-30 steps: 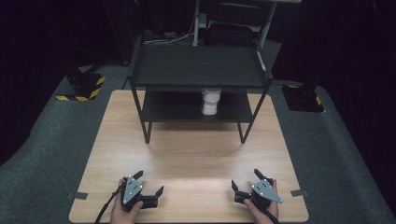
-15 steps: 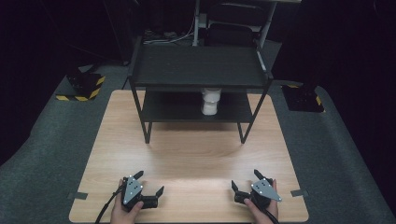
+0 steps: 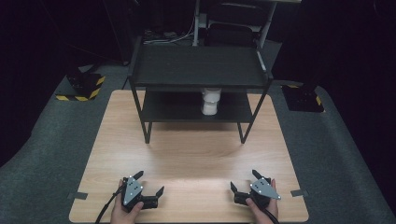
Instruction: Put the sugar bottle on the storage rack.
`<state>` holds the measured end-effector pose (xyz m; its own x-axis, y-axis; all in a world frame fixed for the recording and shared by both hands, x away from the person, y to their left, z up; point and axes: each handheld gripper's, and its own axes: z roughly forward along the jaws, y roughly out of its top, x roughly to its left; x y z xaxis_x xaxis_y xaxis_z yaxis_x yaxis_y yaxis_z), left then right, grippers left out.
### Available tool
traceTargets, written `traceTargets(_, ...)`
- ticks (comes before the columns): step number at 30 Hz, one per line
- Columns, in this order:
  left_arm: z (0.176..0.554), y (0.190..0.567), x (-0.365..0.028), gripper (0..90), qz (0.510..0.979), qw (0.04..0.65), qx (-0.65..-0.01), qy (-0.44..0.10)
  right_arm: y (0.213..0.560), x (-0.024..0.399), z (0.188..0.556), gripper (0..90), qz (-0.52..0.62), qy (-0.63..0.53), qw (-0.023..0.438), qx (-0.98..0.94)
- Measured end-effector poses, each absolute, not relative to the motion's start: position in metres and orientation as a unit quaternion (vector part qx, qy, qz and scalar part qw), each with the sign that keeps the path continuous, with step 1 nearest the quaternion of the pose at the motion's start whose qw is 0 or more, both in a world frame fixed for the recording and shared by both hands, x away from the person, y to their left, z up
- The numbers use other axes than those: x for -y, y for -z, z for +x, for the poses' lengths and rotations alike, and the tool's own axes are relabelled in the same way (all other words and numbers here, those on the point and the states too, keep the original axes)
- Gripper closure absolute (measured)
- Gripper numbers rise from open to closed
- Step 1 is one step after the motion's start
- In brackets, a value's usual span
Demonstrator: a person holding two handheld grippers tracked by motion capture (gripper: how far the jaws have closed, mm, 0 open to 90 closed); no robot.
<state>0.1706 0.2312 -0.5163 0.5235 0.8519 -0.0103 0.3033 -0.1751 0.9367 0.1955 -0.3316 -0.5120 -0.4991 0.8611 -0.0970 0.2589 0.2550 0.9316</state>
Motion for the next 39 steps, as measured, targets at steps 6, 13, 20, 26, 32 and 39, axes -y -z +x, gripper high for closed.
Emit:
traceTargets(6,0.1709,0.5162,-0.2315,0.5,0.716,0.5,-0.403,-0.273,0.5102,0.3306,0.1958,0.3,0.38,-0.468,0.316,-0.733)
traceTargets(13,0.172,0.5156,-0.2321,0.5,0.718,0.5,-0.403,-0.27,0.5089,0.33,0.1959,0.4,0.378,-0.465,0.314,-0.736)
traceTargets(20,0.1735,0.5148,-0.2312,0.5,0.72,0.498,-0.403,-0.267,0.5094,0.3298,0.1953,0.4,0.379,-0.465,0.316,-0.735)
traceTargets(26,0.1719,0.5156,-0.2313,0.5,0.72,0.499,-0.399,-0.271,0.5093,0.3297,0.1953,0.4,0.378,-0.465,0.316,-0.736)
traceTargets(32,0.1734,0.5145,-0.2308,0.5,0.719,0.498,-0.406,-0.265,0.51,0.3297,0.1941,0.4,0.38,-0.466,0.318,-0.733)
traceTargets(39,0.1742,0.5142,-0.2314,0.5,0.723,0.498,-0.398,-0.265,0.509,0.3304,0.1951,0.4,0.379,-0.465,0.314,-0.736)
